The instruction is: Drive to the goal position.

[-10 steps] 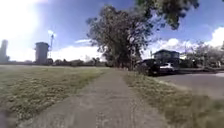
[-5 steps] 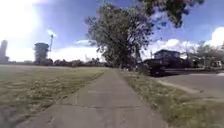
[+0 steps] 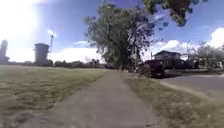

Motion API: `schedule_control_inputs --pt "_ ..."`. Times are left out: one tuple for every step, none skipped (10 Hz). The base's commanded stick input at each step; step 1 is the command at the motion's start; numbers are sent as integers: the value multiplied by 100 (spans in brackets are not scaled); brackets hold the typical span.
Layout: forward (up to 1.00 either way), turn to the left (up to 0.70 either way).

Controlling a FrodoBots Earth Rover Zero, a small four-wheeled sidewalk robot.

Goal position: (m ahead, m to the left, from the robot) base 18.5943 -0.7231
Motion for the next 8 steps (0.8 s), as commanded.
schedule_control_inputs --pt "100 0" --pt "100 2" --pt "100 1" --pt "100 0" --pt "100 0" --pt "100 0" --pt "100 0" --pt "100 0"
